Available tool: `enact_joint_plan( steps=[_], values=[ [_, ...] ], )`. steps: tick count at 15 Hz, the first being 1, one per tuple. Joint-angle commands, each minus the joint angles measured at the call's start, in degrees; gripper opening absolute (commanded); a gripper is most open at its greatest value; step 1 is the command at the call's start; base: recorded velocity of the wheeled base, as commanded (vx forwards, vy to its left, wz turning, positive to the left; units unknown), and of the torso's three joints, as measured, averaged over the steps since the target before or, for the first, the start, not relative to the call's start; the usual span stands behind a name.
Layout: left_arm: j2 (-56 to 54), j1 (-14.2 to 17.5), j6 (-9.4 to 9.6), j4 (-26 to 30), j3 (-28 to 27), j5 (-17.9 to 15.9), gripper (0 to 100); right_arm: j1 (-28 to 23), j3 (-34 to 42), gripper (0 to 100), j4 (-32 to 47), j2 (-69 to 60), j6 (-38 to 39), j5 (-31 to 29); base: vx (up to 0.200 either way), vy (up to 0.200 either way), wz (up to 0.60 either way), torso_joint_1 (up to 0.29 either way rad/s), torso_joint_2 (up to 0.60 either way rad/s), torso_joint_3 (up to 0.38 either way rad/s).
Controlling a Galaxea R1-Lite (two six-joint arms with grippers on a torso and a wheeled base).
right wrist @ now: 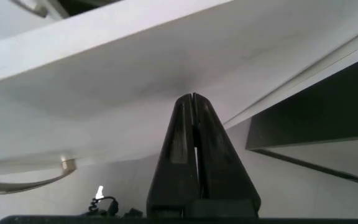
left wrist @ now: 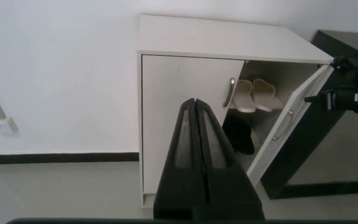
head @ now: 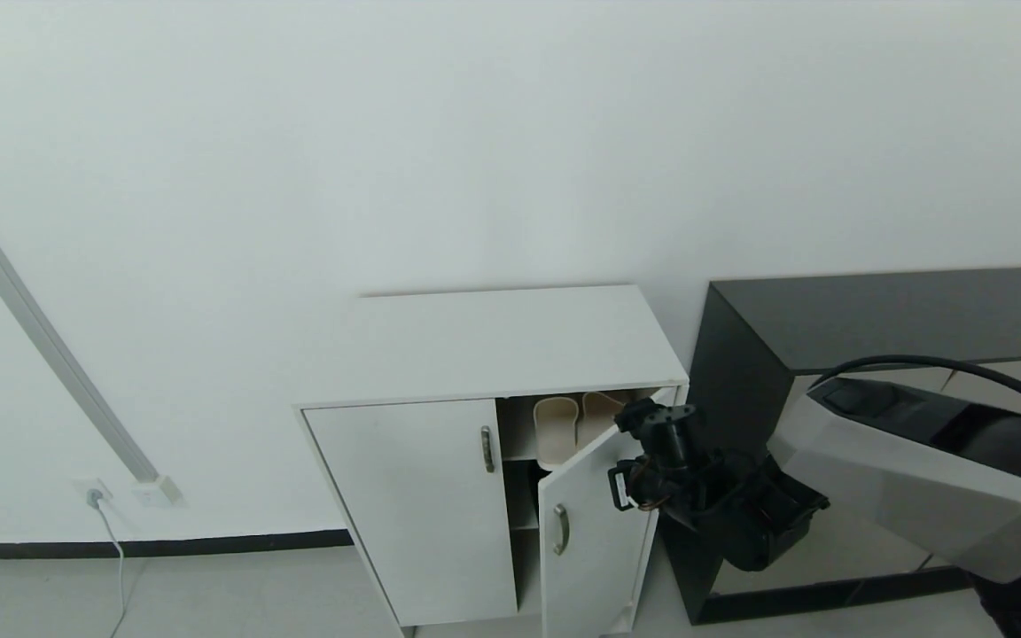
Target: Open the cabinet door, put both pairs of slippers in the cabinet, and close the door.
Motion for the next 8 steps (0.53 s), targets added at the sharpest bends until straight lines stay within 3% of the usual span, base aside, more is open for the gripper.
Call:
enact_joint_plan(
  steps=[1,8],
  values=[
    [0.0,0.0,-0.03,0.0,0.0,0.1,0,-0.3,-2.1,0,0.5,1.5,0.0,-0.4,0.000,0.000,0.00,0.000,0.00,0.000],
    [0.0,0.0,-0.03,0.0,0.0,0.1,0,-2.7,-9.1,0,5.3,2.0,0.0,-1.3,0.000,0.000,0.00,0.000,0.00,0.000]
  ],
)
